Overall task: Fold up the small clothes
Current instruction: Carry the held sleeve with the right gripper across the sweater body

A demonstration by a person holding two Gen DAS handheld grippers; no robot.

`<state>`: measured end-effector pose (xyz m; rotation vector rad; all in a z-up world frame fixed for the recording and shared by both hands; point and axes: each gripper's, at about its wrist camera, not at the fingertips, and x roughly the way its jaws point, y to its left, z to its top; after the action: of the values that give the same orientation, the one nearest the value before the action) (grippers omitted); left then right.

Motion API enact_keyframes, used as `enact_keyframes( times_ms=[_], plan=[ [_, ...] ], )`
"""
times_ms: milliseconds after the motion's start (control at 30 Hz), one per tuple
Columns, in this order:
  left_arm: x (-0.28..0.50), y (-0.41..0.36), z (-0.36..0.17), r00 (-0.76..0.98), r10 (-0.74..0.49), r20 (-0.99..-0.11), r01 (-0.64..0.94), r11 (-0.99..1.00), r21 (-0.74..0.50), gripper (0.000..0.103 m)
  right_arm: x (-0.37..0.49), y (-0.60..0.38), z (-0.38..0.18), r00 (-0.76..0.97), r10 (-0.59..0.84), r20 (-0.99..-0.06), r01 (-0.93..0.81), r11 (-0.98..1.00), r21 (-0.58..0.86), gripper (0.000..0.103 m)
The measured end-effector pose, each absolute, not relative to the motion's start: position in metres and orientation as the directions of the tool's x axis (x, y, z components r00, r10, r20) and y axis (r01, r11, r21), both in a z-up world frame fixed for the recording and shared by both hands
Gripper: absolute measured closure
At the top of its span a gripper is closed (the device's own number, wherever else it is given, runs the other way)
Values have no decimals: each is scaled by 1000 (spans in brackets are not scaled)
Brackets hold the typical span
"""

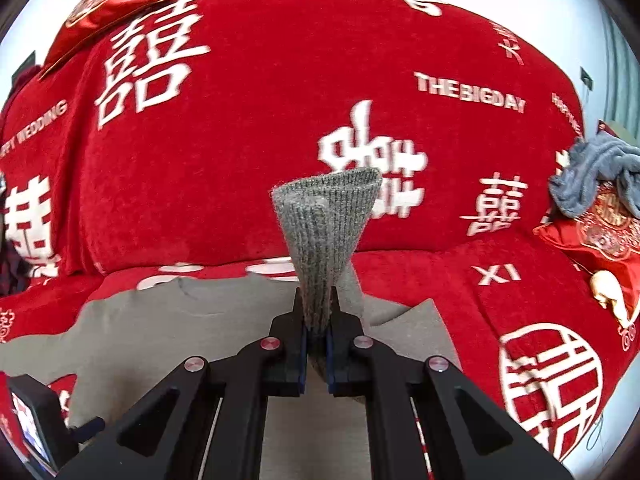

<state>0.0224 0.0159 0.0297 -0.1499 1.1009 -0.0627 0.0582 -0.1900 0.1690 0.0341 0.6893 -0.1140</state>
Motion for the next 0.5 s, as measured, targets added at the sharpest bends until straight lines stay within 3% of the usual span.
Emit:
enact_keyframes(
  times_ms=[500],
  plan=[
    [9,92,30,466,-101,-879,-141,972,-187,1,80,-77,134,722,18,-691,-41,999,-17,96]
  ],
)
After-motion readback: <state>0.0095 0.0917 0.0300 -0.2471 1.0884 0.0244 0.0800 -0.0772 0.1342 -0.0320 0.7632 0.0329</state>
